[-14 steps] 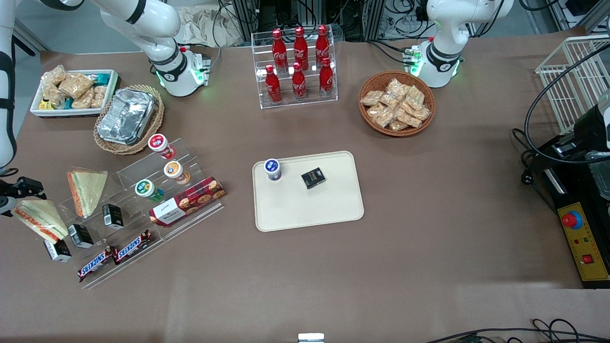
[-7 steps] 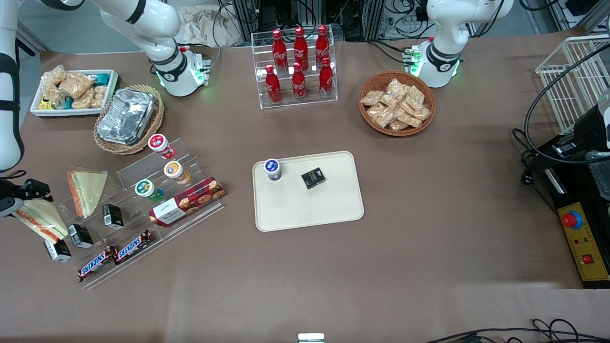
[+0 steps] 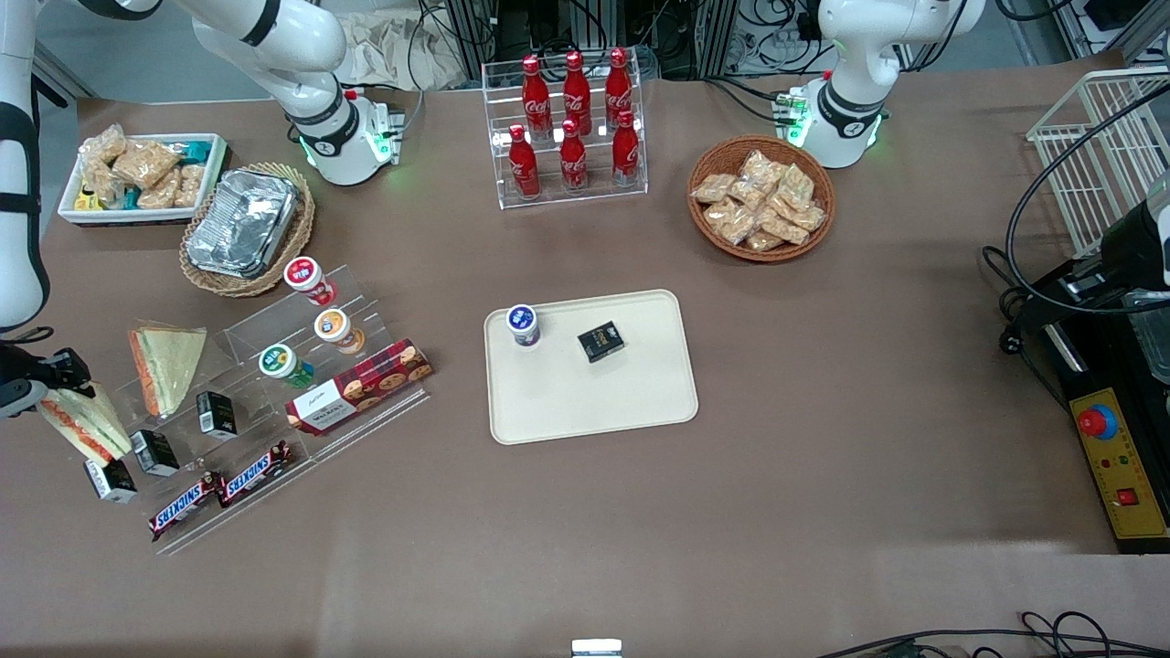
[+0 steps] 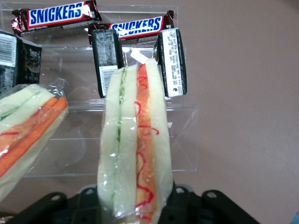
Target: Place sandwich on tray
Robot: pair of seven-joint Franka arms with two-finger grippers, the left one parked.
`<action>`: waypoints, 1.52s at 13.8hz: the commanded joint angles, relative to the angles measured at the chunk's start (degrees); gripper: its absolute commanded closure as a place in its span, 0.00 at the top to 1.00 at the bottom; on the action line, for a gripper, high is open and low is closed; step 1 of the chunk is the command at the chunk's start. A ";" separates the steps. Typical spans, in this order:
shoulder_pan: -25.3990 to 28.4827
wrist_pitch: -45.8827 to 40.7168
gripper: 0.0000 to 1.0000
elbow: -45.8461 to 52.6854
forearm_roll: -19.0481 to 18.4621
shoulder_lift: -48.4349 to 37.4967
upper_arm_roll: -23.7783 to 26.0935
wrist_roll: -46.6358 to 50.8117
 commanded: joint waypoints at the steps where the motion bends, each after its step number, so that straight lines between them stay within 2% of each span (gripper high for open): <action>1: -0.03 0.22 0.12 0.12 1.23 -0.20 0.10 -0.08; 4: 0.15 -1.27 0.05 0.65 0.88 -3.01 0.27 -0.96; 10: 1.46 -8.91 0.00 2.67 0.44 -6.96 0.62 -1.05; 12: 4.61 -12.34 0.00 3.81 -0.17 -9.16 1.15 -0.70; 14: 8.65 -14.98 0.00 5.03 -4.46 -10.66 1.33 -0.78; 16: 11.74 -18.14 0.00 6.53 -4.48 -11.19 1.50 -0.70; 21: 23.77 -24.39 0.00 11.01 -4.13 -11.28 1.42 1.40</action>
